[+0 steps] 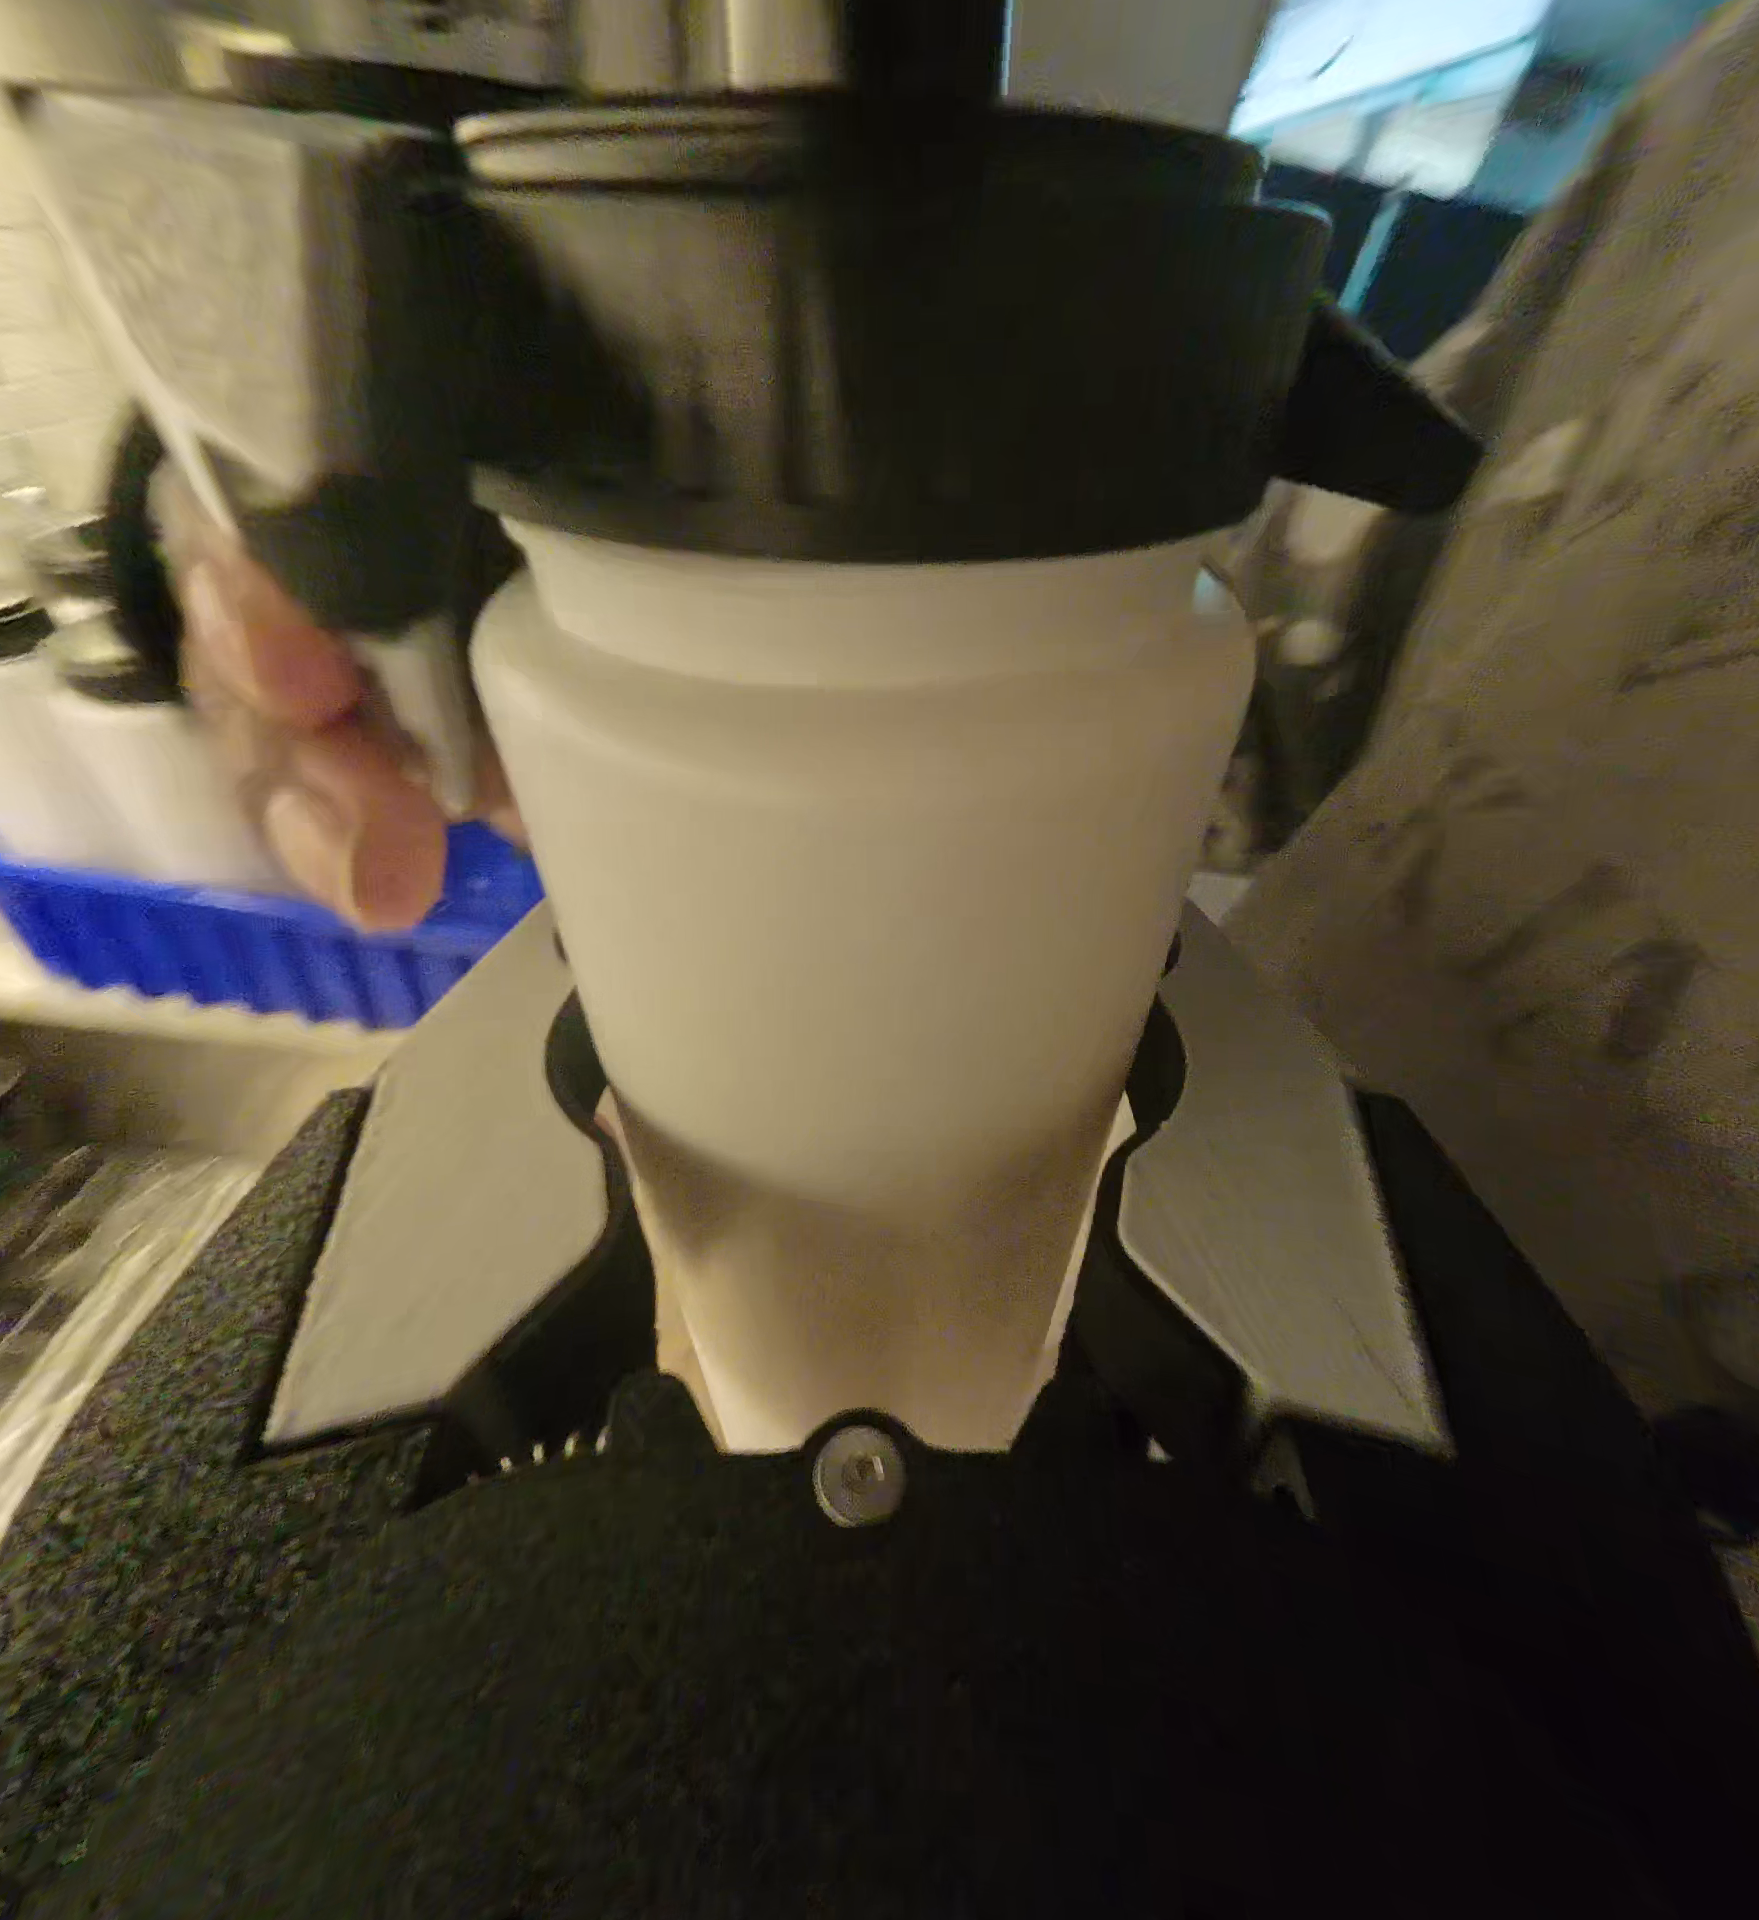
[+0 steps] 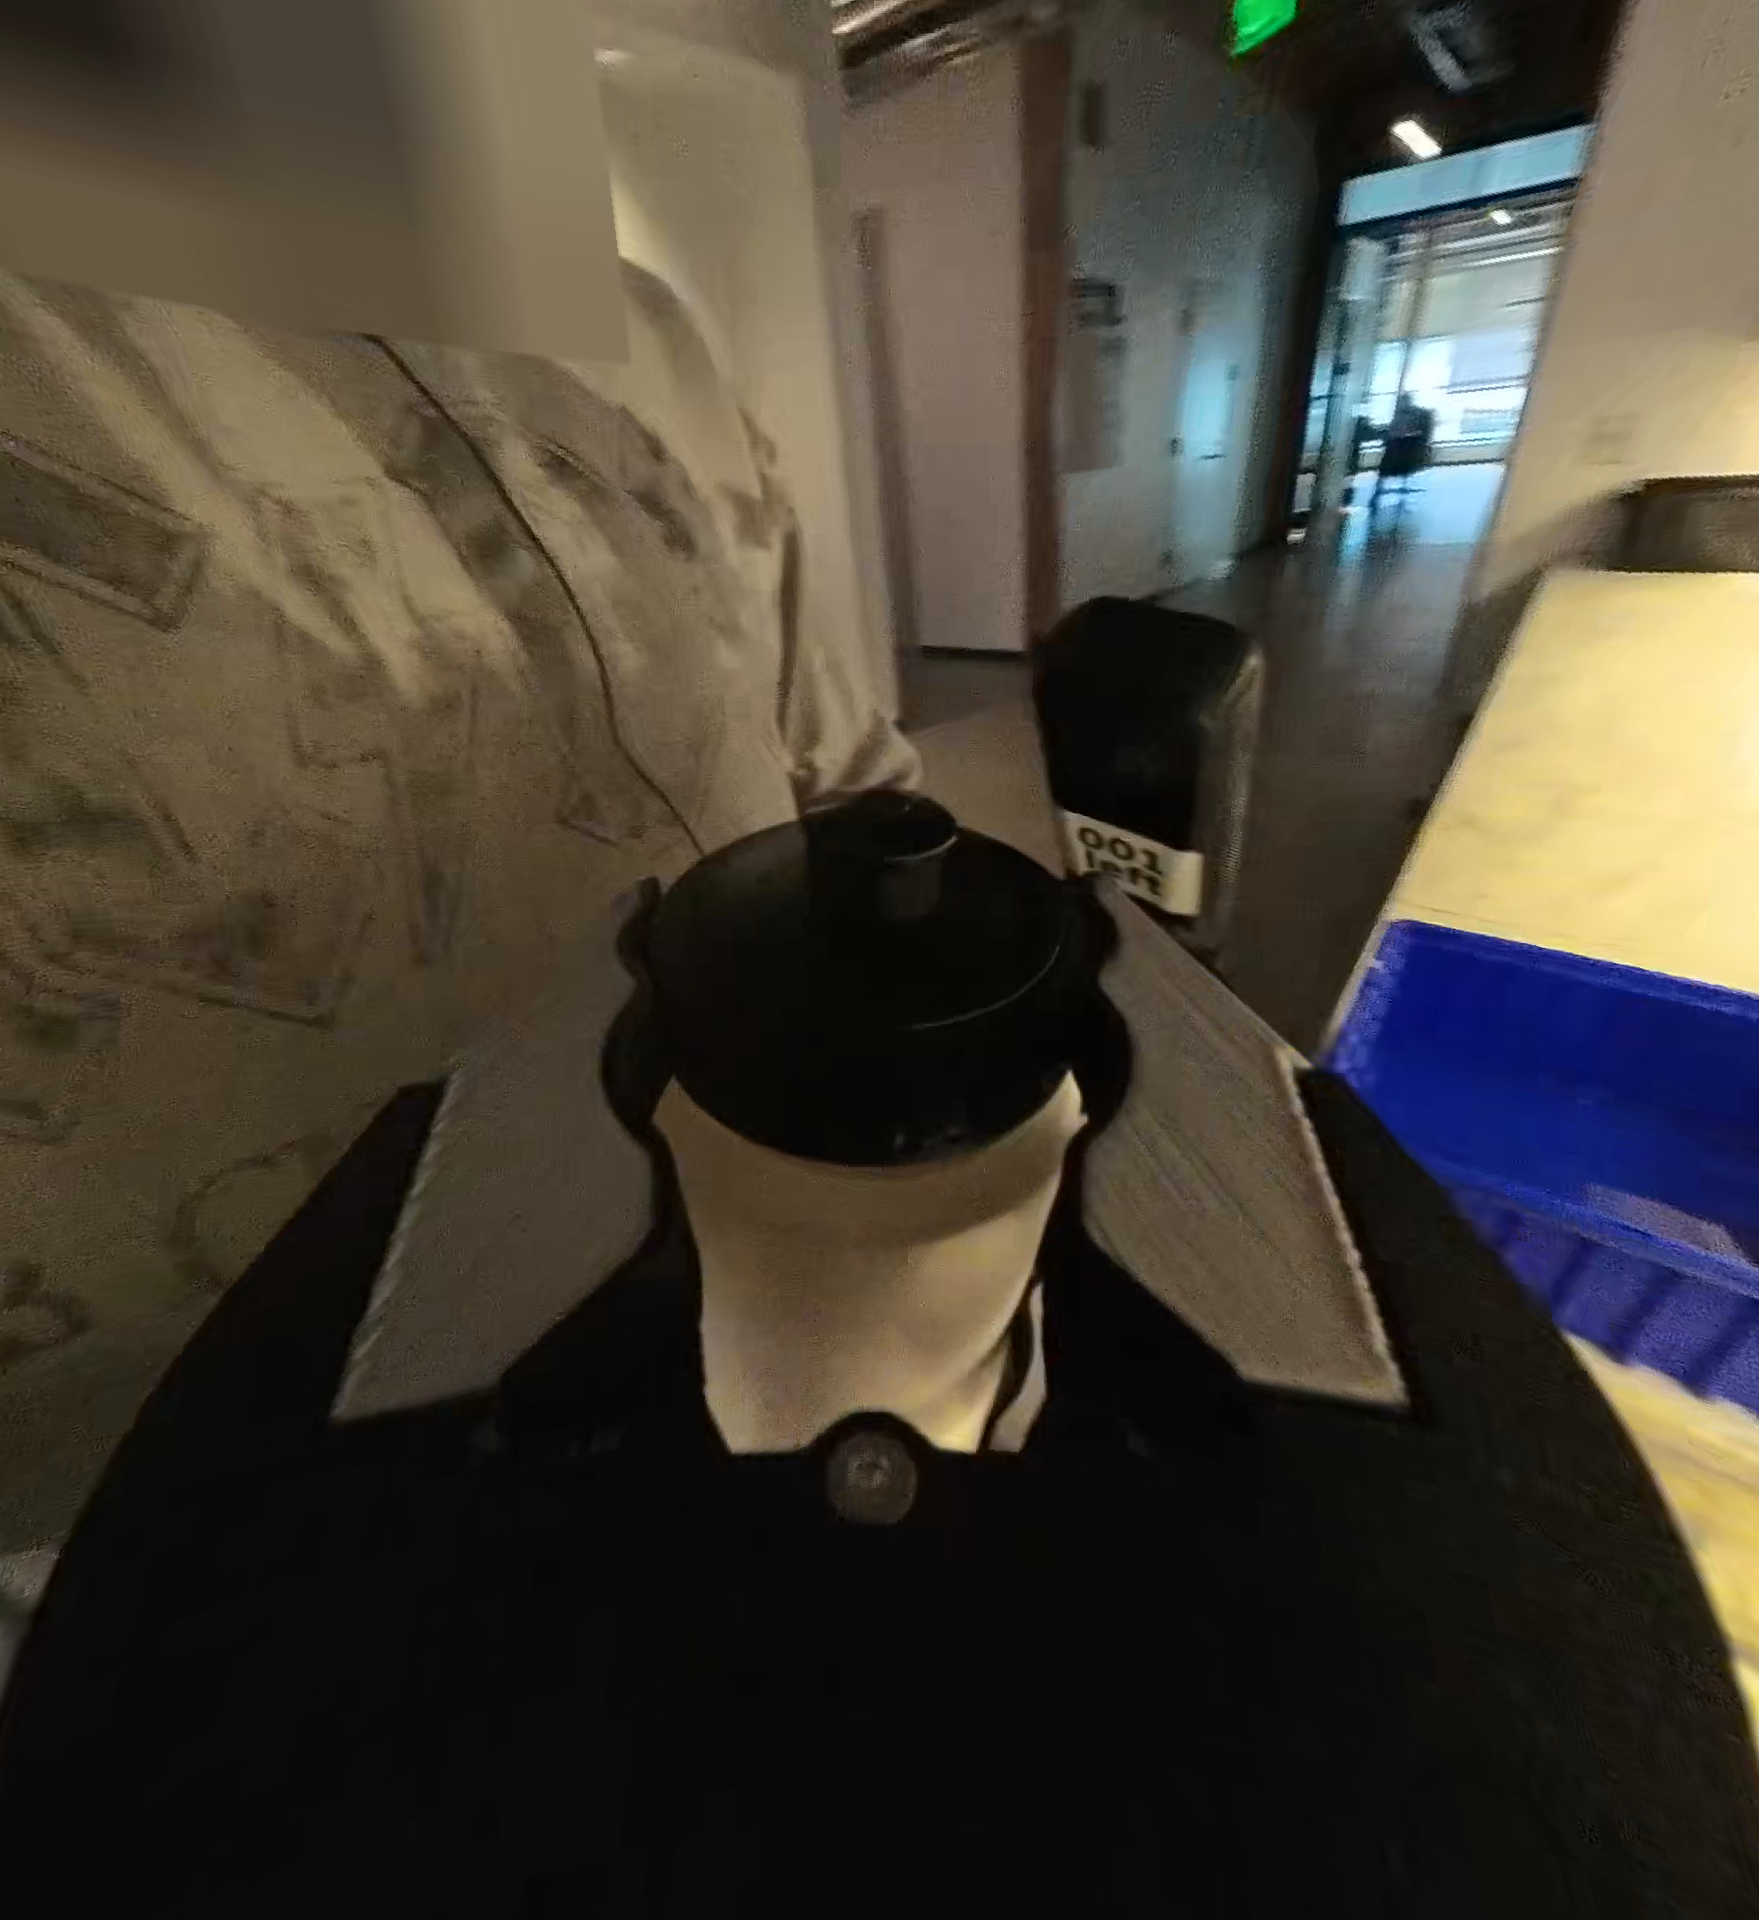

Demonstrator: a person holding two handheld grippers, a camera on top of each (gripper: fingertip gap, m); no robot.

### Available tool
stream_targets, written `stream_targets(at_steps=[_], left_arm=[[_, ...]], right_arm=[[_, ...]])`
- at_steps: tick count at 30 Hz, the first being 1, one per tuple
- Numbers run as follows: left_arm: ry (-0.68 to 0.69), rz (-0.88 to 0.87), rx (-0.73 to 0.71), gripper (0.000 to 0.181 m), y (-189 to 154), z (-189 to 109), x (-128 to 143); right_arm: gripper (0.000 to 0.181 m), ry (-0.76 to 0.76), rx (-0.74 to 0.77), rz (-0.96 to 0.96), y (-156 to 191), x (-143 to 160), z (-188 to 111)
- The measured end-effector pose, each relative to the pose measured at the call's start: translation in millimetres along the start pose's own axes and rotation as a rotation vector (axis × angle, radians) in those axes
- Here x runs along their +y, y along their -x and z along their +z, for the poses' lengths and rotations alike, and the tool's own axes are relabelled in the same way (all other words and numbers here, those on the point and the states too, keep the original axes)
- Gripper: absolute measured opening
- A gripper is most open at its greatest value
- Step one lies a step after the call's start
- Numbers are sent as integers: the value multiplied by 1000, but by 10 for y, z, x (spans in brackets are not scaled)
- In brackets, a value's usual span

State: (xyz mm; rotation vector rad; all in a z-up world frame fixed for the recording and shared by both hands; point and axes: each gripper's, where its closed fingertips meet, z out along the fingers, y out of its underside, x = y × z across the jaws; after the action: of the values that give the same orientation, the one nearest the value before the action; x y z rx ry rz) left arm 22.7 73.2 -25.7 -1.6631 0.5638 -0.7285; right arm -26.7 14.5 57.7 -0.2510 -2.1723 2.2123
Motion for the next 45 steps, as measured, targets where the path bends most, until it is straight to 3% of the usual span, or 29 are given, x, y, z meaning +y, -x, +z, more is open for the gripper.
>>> stream_targets(at_steps=[6,8,10,12,16,18,23,26,29,33,38,45], left_arm=[[-80,-10,203,100,-354,118,-302],[-84,-35,293,100,-497,176,-305],[-72,-56,367,100,-625,260,-274],[-61,-58,343,101,-594,344,-264],[-79,-40,132,101,-226,381,-263],[-106,-43,-38,102,60,309,-224],[-109,-91,-523,102,865,-129,180],[-61,-132,-734,102,1316,-429,579],[17,-169,-855,102,1724,-649,999],[70,-205,-879,101,2159,-759,1404],[66,-201,-840,100,2647,-718,1670],[45,-178,-746,100,3230,-496,1852]], right_arm=[[78,-31,-378,-18,440,-259,-57],[78,-126,-525,12,607,-499,-171],[77,-148,-564,-21,659,-670,-247],[78,-193,-500,-54,597,-886,-296],[78,-199,-128,-165,300,-975,-469],[78,-231,117,-155,92,-822,-652],[78,-256,860,-16,-378,131,-1441],[78,-229,1118,98,-263,757,-1786],[78,-215,1262,176,-67,1143,-1947],[79,-211,1383,239,69,1342,-2049],[78,-202,1530,277,62,1353,-2208],[78,-92,1607,327,-211,1318,-2221]])
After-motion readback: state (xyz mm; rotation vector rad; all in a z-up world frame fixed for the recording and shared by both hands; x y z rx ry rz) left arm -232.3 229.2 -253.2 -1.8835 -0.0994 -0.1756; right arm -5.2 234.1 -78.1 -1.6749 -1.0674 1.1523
